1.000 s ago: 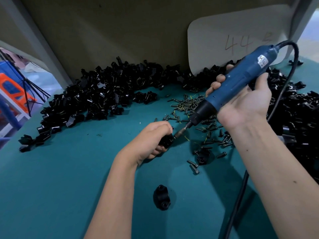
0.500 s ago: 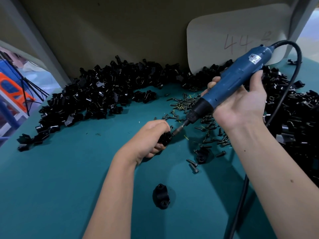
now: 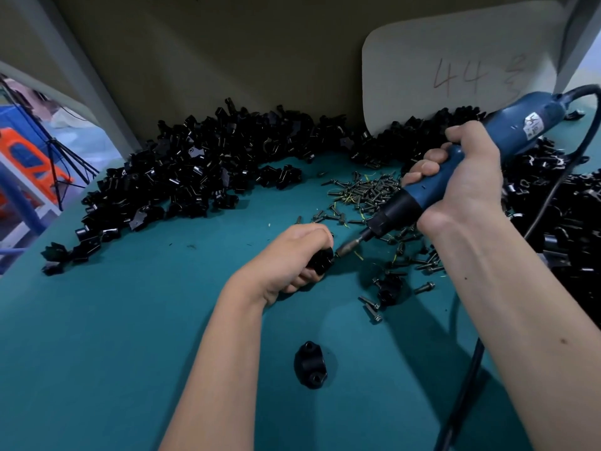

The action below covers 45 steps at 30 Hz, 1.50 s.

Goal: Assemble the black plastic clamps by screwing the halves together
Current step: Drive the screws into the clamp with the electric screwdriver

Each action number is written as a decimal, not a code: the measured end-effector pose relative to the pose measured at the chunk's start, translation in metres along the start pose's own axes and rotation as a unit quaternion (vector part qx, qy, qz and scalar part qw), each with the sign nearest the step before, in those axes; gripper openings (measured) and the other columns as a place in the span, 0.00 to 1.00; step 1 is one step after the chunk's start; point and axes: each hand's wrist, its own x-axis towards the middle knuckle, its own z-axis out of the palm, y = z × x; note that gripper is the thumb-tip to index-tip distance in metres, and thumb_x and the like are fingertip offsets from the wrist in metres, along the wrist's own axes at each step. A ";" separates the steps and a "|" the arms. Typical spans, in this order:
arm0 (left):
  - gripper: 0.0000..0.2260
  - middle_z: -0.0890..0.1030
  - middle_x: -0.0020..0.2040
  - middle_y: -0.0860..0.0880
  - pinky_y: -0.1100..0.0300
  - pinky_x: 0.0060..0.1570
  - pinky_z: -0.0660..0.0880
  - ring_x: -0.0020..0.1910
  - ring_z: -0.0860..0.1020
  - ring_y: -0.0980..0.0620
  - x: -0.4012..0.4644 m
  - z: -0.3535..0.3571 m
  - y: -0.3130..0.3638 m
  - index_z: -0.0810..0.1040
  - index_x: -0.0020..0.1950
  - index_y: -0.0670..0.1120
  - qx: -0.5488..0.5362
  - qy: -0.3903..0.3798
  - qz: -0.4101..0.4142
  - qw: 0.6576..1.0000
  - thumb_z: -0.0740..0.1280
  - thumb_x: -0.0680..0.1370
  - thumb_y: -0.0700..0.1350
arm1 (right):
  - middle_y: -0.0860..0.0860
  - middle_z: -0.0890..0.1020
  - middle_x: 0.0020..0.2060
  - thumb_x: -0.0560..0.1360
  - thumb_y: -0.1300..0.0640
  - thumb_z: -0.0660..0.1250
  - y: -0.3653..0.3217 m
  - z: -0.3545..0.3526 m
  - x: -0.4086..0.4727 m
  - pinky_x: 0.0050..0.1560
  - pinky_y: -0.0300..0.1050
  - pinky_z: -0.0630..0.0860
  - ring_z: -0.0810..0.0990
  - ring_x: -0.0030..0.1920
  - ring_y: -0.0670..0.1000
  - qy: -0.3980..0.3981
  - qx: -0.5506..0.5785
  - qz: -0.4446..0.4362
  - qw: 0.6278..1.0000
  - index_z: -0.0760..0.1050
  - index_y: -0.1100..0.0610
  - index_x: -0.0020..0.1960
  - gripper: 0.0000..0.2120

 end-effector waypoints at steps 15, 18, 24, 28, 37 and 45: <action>0.05 0.67 0.28 0.51 0.69 0.23 0.53 0.24 0.58 0.54 -0.001 0.004 0.000 0.72 0.43 0.53 0.015 -0.004 -0.001 1.000 0.60 0.70 0.51 | 0.46 0.67 0.29 0.77 0.59 0.63 0.000 -0.001 -0.003 0.29 0.40 0.65 0.64 0.26 0.46 -0.035 -0.012 0.000 0.999 0.65 0.52 0.37 0.11; 0.06 0.67 0.27 0.52 0.69 0.22 0.53 0.23 0.59 0.55 0.000 0.003 0.000 0.72 0.44 0.52 0.000 -0.001 -0.013 1.000 0.60 0.70 0.51 | 0.46 0.67 0.29 0.77 0.59 0.63 0.000 0.002 -0.007 0.29 0.40 0.66 0.64 0.26 0.46 -0.064 -0.009 -0.020 0.998 0.65 0.53 0.37 0.12; 0.07 0.68 0.26 0.51 0.68 0.21 0.53 0.22 0.59 0.55 0.002 0.002 0.001 0.68 0.39 0.48 -0.030 0.027 -0.039 0.998 0.63 0.72 0.51 | 0.46 0.67 0.29 0.78 0.59 0.62 0.000 0.003 -0.010 0.30 0.41 0.65 0.64 0.27 0.46 -0.121 -0.010 -0.052 0.991 0.66 0.53 0.38 0.11; 0.13 0.67 0.25 0.49 0.68 0.18 0.52 0.20 0.58 0.56 0.002 0.000 0.001 0.68 0.36 0.47 -0.105 0.035 -0.026 0.993 0.65 0.75 0.53 | 0.45 0.66 0.28 0.79 0.57 0.62 -0.004 -0.003 -0.007 0.29 0.40 0.65 0.64 0.25 0.45 -0.119 0.065 -0.023 0.990 0.66 0.52 0.37 0.13; 0.08 0.65 0.28 0.52 0.65 0.24 0.53 0.22 0.59 0.54 0.005 0.014 0.001 0.66 0.35 0.50 -0.002 0.101 0.059 0.993 0.59 0.74 0.48 | 0.46 0.67 0.28 0.79 0.58 0.62 -0.007 -0.005 -0.001 0.29 0.40 0.65 0.64 0.25 0.46 -0.065 0.050 -0.010 0.997 0.65 0.52 0.35 0.14; 0.11 0.64 0.31 0.50 0.51 0.37 0.60 0.34 0.62 0.51 0.012 0.017 -0.003 0.62 0.33 0.46 0.074 0.173 0.130 0.973 0.59 0.70 0.50 | 0.48 0.67 0.29 0.78 0.60 0.63 -0.005 0.005 -0.008 0.30 0.41 0.65 0.63 0.26 0.47 -0.050 -0.007 -0.059 0.997 0.64 0.53 0.36 0.13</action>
